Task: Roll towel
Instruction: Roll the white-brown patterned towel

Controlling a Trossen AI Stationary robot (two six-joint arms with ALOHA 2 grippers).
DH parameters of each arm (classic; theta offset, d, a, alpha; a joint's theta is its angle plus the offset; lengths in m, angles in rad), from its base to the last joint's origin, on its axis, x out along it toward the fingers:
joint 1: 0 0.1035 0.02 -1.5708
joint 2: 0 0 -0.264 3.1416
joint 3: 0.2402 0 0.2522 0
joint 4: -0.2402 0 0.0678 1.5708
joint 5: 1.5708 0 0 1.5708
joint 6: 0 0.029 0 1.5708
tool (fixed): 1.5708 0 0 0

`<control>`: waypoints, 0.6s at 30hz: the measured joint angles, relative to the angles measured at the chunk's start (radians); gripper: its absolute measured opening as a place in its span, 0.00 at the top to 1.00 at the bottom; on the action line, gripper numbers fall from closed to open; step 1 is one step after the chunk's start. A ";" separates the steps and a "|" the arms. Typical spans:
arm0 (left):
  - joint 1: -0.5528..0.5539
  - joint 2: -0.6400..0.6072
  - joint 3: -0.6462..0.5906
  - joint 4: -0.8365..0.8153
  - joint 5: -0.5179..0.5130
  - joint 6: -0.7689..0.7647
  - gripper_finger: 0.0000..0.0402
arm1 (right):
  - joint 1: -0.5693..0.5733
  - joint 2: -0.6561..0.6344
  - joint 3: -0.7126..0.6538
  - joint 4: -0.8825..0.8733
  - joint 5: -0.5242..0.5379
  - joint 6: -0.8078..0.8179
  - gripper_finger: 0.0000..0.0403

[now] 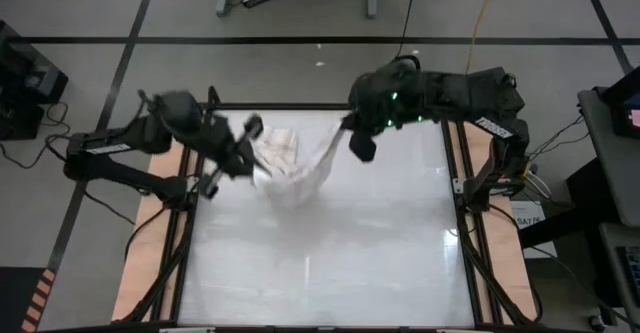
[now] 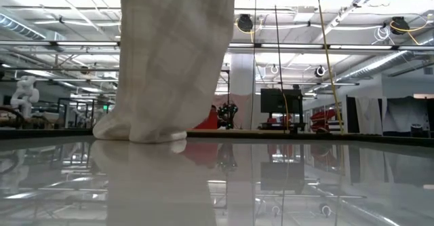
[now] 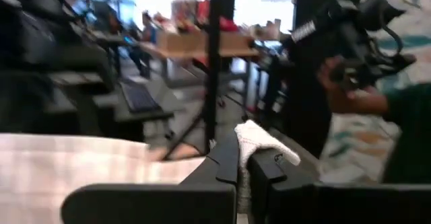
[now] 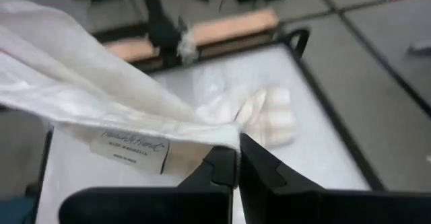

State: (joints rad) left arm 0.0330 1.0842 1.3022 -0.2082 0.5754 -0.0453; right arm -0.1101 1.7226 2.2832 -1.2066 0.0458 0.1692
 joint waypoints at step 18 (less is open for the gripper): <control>-0.385 0.213 -0.242 0.319 -0.279 -0.001 0.84 | 0.281 0.008 -0.411 -0.055 0.156 0.209 1.00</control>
State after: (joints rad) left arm -0.3523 1.2972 1.0607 0.1103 0.2963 -0.0461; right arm 0.1708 1.7306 1.8726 -1.2616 0.2016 0.3777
